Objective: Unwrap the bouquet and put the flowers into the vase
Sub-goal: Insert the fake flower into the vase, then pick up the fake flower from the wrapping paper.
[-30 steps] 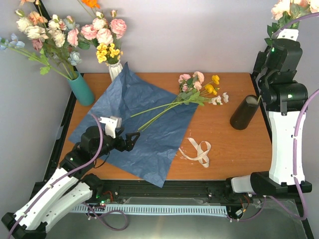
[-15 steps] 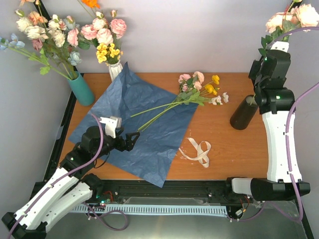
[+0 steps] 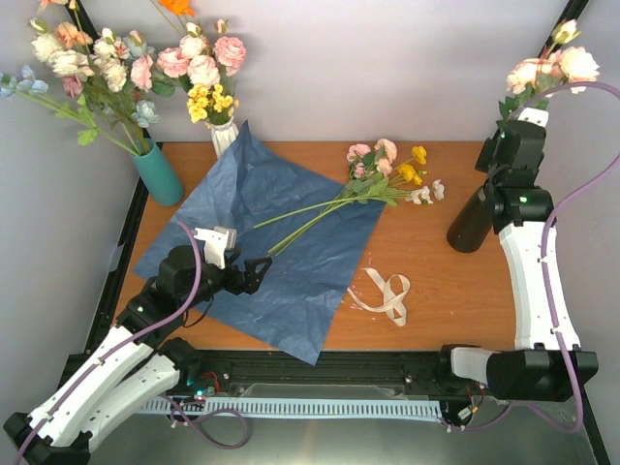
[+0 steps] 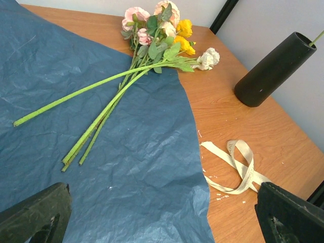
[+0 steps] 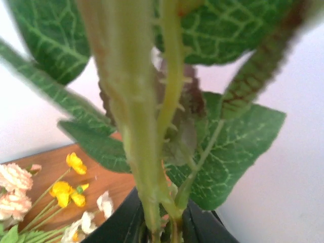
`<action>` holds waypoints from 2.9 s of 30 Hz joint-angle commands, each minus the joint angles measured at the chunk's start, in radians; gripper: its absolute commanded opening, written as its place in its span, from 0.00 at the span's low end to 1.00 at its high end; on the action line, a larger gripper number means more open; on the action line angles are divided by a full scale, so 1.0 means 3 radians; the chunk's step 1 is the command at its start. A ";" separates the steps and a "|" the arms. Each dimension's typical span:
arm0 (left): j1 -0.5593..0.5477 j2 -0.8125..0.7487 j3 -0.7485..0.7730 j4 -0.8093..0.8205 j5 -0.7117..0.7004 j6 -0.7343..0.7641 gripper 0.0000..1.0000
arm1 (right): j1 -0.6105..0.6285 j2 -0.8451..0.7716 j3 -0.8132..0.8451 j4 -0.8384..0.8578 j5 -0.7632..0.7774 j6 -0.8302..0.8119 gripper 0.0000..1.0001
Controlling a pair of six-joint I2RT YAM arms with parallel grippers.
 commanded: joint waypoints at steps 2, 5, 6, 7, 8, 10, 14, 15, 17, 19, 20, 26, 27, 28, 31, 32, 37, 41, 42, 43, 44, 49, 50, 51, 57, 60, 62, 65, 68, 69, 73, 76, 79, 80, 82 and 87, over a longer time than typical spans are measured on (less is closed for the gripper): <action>-0.0014 0.0011 0.0015 0.0005 -0.0045 -0.0058 1.00 | -0.0041 -0.0004 -0.0319 0.0031 -0.0075 0.0324 0.24; -0.0015 0.0023 0.0015 -0.0003 -0.0060 -0.0066 0.99 | -0.0043 0.0164 -0.0298 -0.0148 -0.0114 0.0421 0.35; -0.0014 0.0034 0.0015 0.0000 -0.0063 -0.0068 0.99 | -0.0045 0.0222 -0.0269 -0.0220 -0.0116 0.0458 0.39; -0.0016 0.0041 0.0015 0.0000 -0.0064 -0.0068 0.99 | -0.0045 0.0259 -0.0243 -0.0286 -0.0123 0.0493 0.43; -0.0017 0.0051 0.0020 0.0000 -0.0064 -0.0068 1.00 | -0.0043 0.0289 -0.0228 -0.0323 -0.0137 0.0515 0.49; -0.0014 0.0066 0.0020 -0.0006 -0.0066 -0.0070 0.99 | -0.0043 0.0298 -0.0219 -0.0376 -0.0175 0.0550 0.60; -0.0014 0.0065 0.0020 -0.0005 -0.0072 -0.0070 1.00 | -0.0046 0.0268 -0.0171 -0.0490 -0.0247 0.0574 0.83; -0.0014 0.0064 0.0020 -0.0005 -0.0073 -0.0071 0.99 | -0.0044 0.0258 -0.0142 -0.0530 -0.0272 0.0568 0.87; -0.0016 0.0073 0.0020 -0.0005 -0.0068 -0.0068 0.99 | -0.0044 0.0240 -0.0069 -0.0631 -0.0347 0.0564 0.95; -0.0014 0.0095 0.0032 -0.0009 -0.0055 -0.0061 0.99 | -0.0043 0.0207 0.0007 -0.0724 -0.0441 0.0550 0.99; -0.0014 0.0111 0.0042 -0.0008 -0.0049 -0.0056 1.00 | -0.0043 0.0178 0.0037 -0.0765 -0.0488 0.0552 1.00; -0.0014 0.0328 0.0255 0.0002 0.0060 0.0055 1.00 | -0.0043 -0.0084 0.0152 -0.0954 -0.0956 0.0653 1.00; -0.0014 0.0400 0.0326 -0.0004 0.0101 0.0111 0.99 | -0.0042 -0.0136 0.0162 -0.0988 -0.1058 0.0677 1.00; -0.0013 0.0468 0.0393 -0.0005 0.0131 0.0134 1.00 | -0.0040 -0.0196 0.0164 -0.1018 -0.1143 0.0711 1.00; -0.0014 0.0625 0.0486 0.0083 0.0051 0.0136 0.99 | -0.0043 -0.0396 0.0174 -0.1052 -0.1480 0.0854 1.00; -0.0014 0.0678 0.0522 0.0105 -0.0010 0.0159 0.99 | -0.0041 -0.0465 0.0171 -0.1042 -0.1618 0.0901 1.00; 0.0000 0.1119 0.0883 0.0033 -0.0021 0.0659 0.99 | -0.0038 -0.0758 0.0036 -0.0951 -0.2331 0.1095 1.00; 0.0081 0.1653 0.1222 -0.0085 -0.0005 0.0883 0.99 | -0.0035 -0.0944 -0.0227 -0.0807 -0.2856 0.1223 1.00; 0.0113 0.1770 0.1296 -0.0102 0.0023 0.0937 0.99 | -0.0030 -0.0976 -0.0284 -0.0789 -0.2936 0.1245 1.00; 0.0149 0.1884 0.1364 -0.0106 0.0065 0.0994 0.99 | -0.0033 -0.1003 -0.0331 -0.0774 -0.3003 0.1264 1.00; 0.0187 0.2005 0.1445 -0.0107 0.0094 0.1037 0.99 | -0.0031 -0.1033 -0.0375 -0.0759 -0.3037 0.1280 1.00; 0.0287 0.2639 0.1737 -0.0152 0.0124 0.1244 0.94 | 0.0013 -0.1187 -0.0720 -0.0547 -0.3258 0.1406 1.00; 0.0288 0.2770 0.1804 -0.0170 0.0107 0.1281 0.92 | 0.0040 -0.1200 -0.0783 -0.0503 -0.3288 0.1428 1.00; 0.0288 0.2899 0.1867 -0.0178 0.0057 0.1320 0.91 | 0.0074 -0.1209 -0.0849 -0.0468 -0.3295 0.1440 1.00; 0.0308 0.3601 0.2250 -0.0212 -0.0224 0.1562 0.87 | 0.0340 -0.1145 -0.1083 -0.0381 -0.3210 0.1416 1.00; 0.0334 0.3869 0.2394 -0.0179 -0.0230 0.1743 0.88 | 0.0454 -0.1105 -0.1161 -0.0350 -0.3159 0.1408 1.00; 0.0369 0.4041 0.2442 -0.0115 -0.0170 0.1887 0.90 | 0.0484 -0.1078 -0.1205 -0.0328 -0.3158 0.1413 1.00; 0.0420 0.4221 0.2551 -0.0075 -0.0063 0.2067 0.90 | 0.0498 -0.1047 -0.1247 -0.0331 -0.3156 0.1404 1.00; 0.0450 0.4336 0.2623 0.0020 0.0050 0.2263 0.88 | 0.0508 -0.1037 -0.1300 -0.0343 -0.3158 0.1379 1.00; 0.0455 0.4385 0.2656 0.0037 0.0065 0.2330 0.88 | 0.0513 -0.1032 -0.1321 -0.0350 -0.3162 0.1375 1.00; 0.0474 0.4593 0.2844 0.0039 0.0195 0.2638 0.82 | 0.0531 -0.1023 -0.1411 -0.0379 -0.3195 0.1358 1.00; 0.0486 0.4809 0.3078 -0.0019 0.0163 0.2782 0.72 | 0.0552 -0.1031 -0.1449 -0.0427 -0.3212 0.1326 1.00; 0.0524 0.4998 0.3289 -0.0016 0.0113 0.2858 0.65 | 0.0560 -0.1042 -0.1474 -0.0487 -0.3214 0.1277 1.00; 0.0538 0.5050 0.3343 -0.0014 0.0147 0.2894 0.64 | 0.0559 -0.1050 -0.1483 -0.0510 -0.3214 0.1260 1.00; 0.0548 0.5134 0.3432 -0.0037 0.0221 0.2987 0.62 | 0.0560 -0.1051 -0.1495 -0.0550 -0.3209 0.1224 1.00; 0.0549 0.5337 0.3620 -0.0114 0.0264 0.3148 0.62 | 0.0560 -0.1065 -0.1554 -0.0585 -0.3204 0.1173 1.00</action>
